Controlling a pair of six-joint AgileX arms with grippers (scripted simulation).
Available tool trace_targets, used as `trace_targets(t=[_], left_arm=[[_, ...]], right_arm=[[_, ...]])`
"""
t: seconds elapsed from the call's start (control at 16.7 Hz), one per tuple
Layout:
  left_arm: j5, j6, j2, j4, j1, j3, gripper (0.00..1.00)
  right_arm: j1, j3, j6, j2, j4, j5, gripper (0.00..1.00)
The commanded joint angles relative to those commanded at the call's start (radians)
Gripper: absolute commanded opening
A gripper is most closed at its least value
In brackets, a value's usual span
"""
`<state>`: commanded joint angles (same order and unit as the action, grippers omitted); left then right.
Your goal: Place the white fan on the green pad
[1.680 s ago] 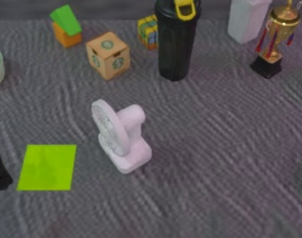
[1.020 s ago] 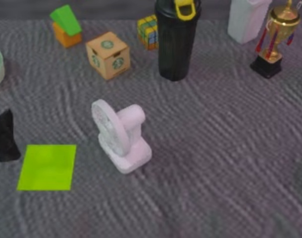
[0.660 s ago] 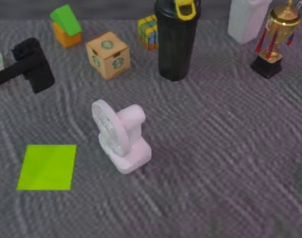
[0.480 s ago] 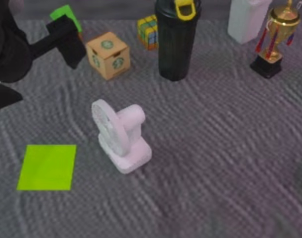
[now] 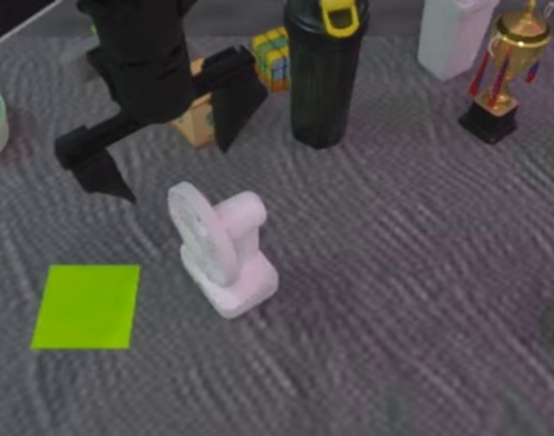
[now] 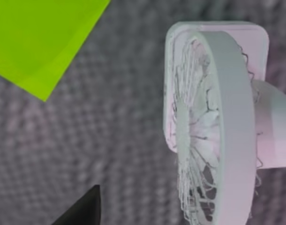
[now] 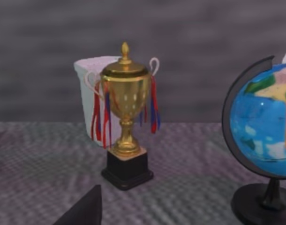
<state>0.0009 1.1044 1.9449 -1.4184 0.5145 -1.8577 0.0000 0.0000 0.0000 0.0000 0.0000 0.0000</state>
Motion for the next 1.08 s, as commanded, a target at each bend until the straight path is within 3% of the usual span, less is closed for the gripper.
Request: trace_targets(t=[0.54,1.08], left_arm=[[0.0,0.036,0.064,-0.048,0.013,-0.048,1.0],[0.0,0.036,0.058,0.148,0.016,0.157,1.0]], right_arm=[[0.0,0.0,0.0,0.0,0.0,0.0,1.0],[0.0,0.0,0.0,0.0,0.0,0.0,1.0]])
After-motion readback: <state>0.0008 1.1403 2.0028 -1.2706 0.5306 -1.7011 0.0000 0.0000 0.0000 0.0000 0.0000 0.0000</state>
